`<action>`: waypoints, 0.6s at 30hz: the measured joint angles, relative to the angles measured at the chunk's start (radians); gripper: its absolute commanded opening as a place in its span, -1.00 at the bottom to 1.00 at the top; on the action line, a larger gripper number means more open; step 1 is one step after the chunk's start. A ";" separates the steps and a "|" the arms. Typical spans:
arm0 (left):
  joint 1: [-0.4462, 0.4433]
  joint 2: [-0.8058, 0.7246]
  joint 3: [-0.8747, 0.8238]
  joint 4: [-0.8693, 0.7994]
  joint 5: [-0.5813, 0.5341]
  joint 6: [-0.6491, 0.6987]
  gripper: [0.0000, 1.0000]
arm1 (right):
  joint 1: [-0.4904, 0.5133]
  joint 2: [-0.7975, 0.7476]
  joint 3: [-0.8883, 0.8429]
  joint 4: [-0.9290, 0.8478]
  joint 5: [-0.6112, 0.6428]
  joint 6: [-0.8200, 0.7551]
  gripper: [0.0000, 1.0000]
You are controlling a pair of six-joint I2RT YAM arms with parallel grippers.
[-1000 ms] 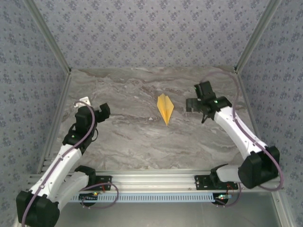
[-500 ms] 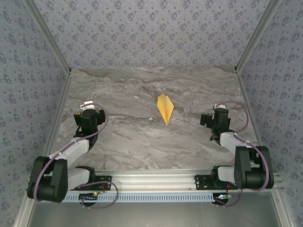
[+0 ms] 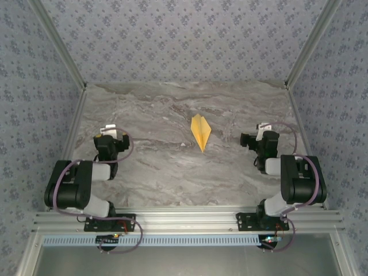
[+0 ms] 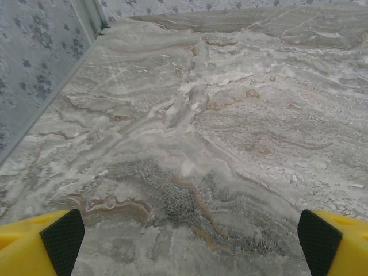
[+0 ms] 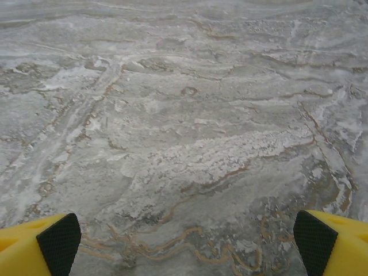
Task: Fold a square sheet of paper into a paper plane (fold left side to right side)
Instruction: Reset both arms
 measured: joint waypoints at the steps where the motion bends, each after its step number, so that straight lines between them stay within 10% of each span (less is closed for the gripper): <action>1: 0.005 0.011 0.001 -0.005 0.017 0.000 0.96 | 0.000 0.000 0.000 0.008 -0.003 0.000 1.00; 18: 0.083 0.024 0.078 -0.067 0.186 -0.024 0.97 | 0.028 0.000 0.000 0.032 0.010 -0.019 1.00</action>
